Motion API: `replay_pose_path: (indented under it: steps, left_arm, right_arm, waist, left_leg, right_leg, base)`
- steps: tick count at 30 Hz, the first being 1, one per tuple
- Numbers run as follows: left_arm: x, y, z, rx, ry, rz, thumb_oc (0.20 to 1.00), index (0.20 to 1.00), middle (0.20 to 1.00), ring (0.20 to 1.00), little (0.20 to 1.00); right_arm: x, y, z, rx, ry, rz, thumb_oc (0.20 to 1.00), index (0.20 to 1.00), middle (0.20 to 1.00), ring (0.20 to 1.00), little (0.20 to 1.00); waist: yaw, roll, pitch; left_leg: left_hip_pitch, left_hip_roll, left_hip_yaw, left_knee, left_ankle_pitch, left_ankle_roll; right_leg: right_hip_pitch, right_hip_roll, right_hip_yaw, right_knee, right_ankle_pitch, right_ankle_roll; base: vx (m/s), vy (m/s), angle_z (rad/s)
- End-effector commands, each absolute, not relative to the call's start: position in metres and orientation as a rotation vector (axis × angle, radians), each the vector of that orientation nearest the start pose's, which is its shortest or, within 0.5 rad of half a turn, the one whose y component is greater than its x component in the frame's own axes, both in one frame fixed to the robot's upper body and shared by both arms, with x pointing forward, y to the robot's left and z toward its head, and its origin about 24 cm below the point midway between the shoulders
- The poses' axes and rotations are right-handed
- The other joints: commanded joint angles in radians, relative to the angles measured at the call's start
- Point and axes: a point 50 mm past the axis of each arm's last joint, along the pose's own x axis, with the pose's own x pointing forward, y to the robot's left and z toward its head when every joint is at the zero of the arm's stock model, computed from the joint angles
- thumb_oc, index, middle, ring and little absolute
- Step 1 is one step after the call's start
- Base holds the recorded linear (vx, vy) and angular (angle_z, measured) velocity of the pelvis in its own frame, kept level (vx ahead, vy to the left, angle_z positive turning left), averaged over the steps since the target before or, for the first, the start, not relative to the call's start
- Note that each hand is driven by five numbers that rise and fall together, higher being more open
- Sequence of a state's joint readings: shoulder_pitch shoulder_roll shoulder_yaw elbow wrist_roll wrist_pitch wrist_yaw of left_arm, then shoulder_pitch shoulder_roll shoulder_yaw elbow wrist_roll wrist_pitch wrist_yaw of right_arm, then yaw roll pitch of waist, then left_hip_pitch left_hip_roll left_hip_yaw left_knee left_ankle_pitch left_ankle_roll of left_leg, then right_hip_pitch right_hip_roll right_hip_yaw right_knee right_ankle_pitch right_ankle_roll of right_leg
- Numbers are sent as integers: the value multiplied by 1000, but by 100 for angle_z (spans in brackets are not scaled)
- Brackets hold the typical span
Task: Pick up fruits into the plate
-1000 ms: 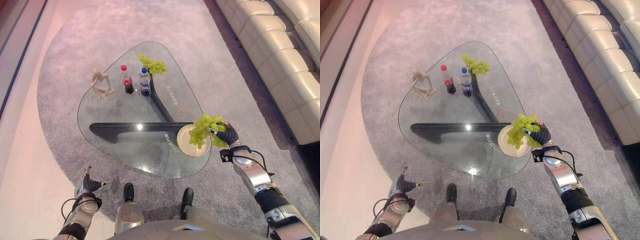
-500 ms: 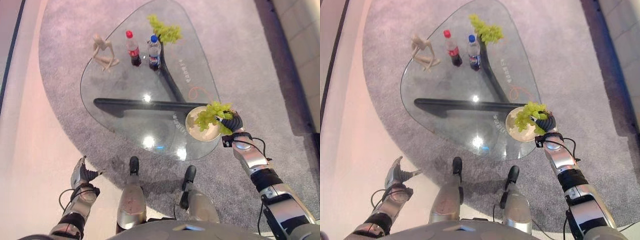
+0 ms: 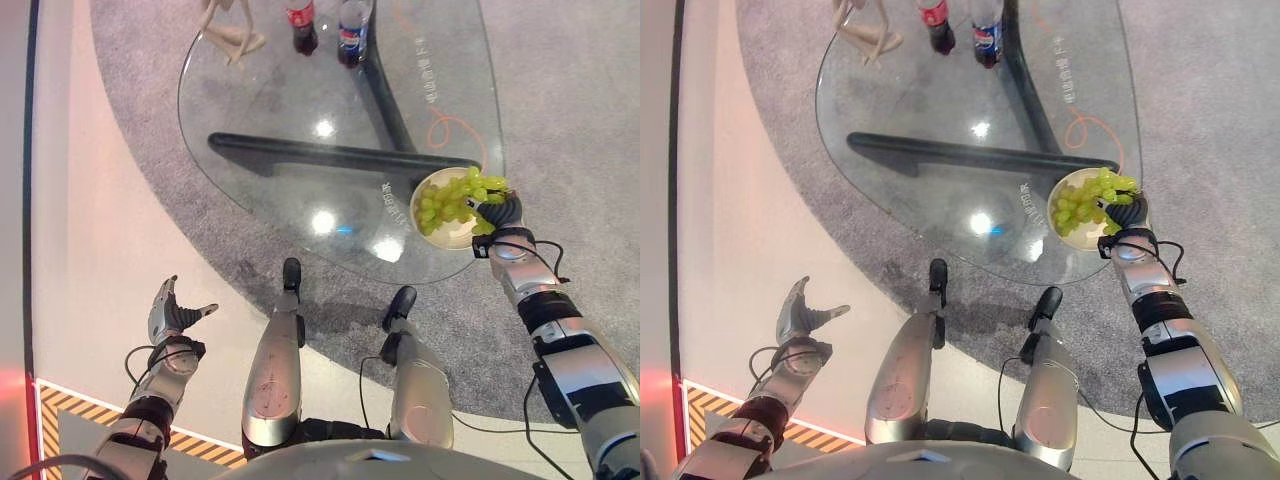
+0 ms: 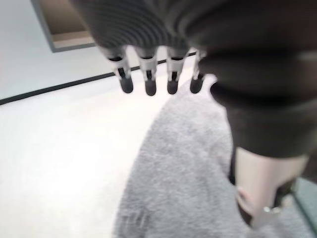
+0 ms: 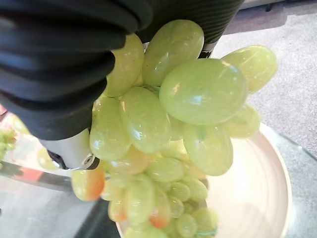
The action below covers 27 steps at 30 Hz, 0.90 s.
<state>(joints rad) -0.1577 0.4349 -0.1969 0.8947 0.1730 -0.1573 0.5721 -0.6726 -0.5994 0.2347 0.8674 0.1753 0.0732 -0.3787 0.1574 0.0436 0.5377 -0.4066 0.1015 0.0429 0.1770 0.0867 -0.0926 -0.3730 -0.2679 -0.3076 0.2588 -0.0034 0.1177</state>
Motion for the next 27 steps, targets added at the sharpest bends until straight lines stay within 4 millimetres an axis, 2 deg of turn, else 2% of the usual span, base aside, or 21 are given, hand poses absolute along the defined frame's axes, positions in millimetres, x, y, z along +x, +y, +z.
replay_pose_path:
  steps: [1,4,6,7,8,9,13,14,15,16,20,21,23,25,27]
  left_arm:
    - [207,282,-64,809,410,444,1000,1000,1000,1000,1000]
    - [210,277,-61,795,383,432,1000,1000,1000,1000,1000]
    - [213,274,-59,787,370,415,1000,1000,1000,1000,1000]
    - [213,274,-59,786,370,415,1000,1000,1000,1000,1000]
    - [215,273,-58,785,377,390,1000,1000,1000,1000,1000]
    - [213,272,-61,781,392,375,1000,1000,1000,1000,1000]
    - [213,268,-62,764,409,326,1000,1000,1000,1000,1000]
    - [213,267,-63,766,414,311,1000,1000,1000,1000,1000]
    - [212,267,-64,762,427,295,1000,1000,1000,1000,1000]
    - [213,267,-63,752,429,284,1000,1000,1000,1000,1000]
    - [205,271,-70,723,483,257,1000,1000,1000,1000,1000]
    - [204,272,-72,719,497,264,1000,1000,1000,1000,1000]
    - [203,275,-74,717,521,270,1000,1000,1000,1000,1000]
    - [201,281,-77,721,555,282,1000,1000,1000,1000,1000]
    - [199,284,-79,720,583,300,1000,1000,1000,1000,1000]
  right_arm:
    - [348,-326,115,-635,149,-591,200,200,200,200,200]
    - [348,-340,118,-675,227,-633,200,200,200,200,200]
    - [343,-353,114,-691,329,-658,200,200,200,200,200]
    - [343,-353,114,-691,329,-657,200,200,200,200,200]
    - [335,-364,106,-692,438,-684,200,200,200,200,200]
    - [330,-369,101,-696,485,-693,200,200,200,200,200]
    - [318,-385,101,-707,587,-796,200,200,200,200,200]
    - [316,-388,104,-728,591,-829,1000,1000,1000,1000,1000]
    - [315,-392,109,-752,598,-840,1000,1000,1000,1000,1000]
    - [316,-393,114,-752,580,-849,1000,1000,1000,1000,1000]
    - [324,-390,125,-777,473,-849,1000,1000,1000,1000,1000]
    - [327,-386,126,-734,420,-830,1000,1000,1000,1000,1000]
    - [333,-374,119,-623,345,-780,1000,1000,1000,1000,1000]
    - [334,-357,99,-429,271,-700,1000,1000,1000,1000,1000]
    - [329,-344,78,-358,245,-664,1000,1000,1000,1000,1000]
  waist:
    - [32,51,-18]
    - [46,67,-18]
    - [55,75,-18]
    - [55,75,-18]
    - [62,81,-18]
    - [64,80,-18]
    - [71,98,-18]
    - [73,103,-18]
    - [73,107,-18]
    - [73,111,-18]
    - [64,110,-18]
    - [58,103,-18]
    - [45,89,-18]
    - [22,66,-18]
    - [-1,42,-18]
  left_leg:
    - [-121,-120,-6,124,-116,57]
    - [-176,-128,-12,143,-112,64]
    - [-205,-130,-15,153,-108,68]
    - [-205,-130,-15,153,-108,68]
    - [-220,-132,-18,157,-105,74]
    - [-204,-136,-22,170,-138,70]
    - [-213,-139,-22,179,-140,76]
    - [-209,-141,-22,177,-138,77]
    - [-202,-142,-21,169,-135,77]
    - [-215,-139,-18,152,-99,81]
    - [-153,-132,-8,109,-92,75]
    - [-124,-128,-2,88,-88,73]
    - [-74,-126,0,65,-87,67]
    - [10,-111,8,31,-92,59]
    - [80,-98,12,8,-95,55]
  right_leg:
    - [-118,45,-19,183,-101,-49]
    - [-175,42,-21,211,-105,-56]
    - [-205,38,-24,226,-104,-60]
    - [-206,38,-24,226,-104,-60]
    - [-221,37,-28,234,-103,-62]
    - [-209,33,-18,253,-135,-51]
    - [-223,24,-18,270,-137,-51]
    - [-221,25,-17,269,-137,-51]
    - [-215,25,-18,263,-133,-49]
    - [-223,27,-33,238,-97,-58]
    - [-172,39,-25,191,-82,-48]
    - [-146,48,-21,170,-78,-46]
    - [-100,63,-10,138,-73,-43]
    - [-24,72,2,101,-71,-38]
    - [43,89,20,63,-67,-35]
  base:
    - [1,17,14]
    - [2,6,12]
    - [1,-5,6]
    - [-2,-20,7]
    - [76,-48,9]
    - [78,-46,8]
    - [28,5,7]
    - [-5,27,7]
    - [-86,53,5]
    - [-85,55,4]
    - [-35,46,2]
    - [-32,40,-3]
    - [-29,20,-9]
    - [15,5,-10]
    - [45,-1,-4]
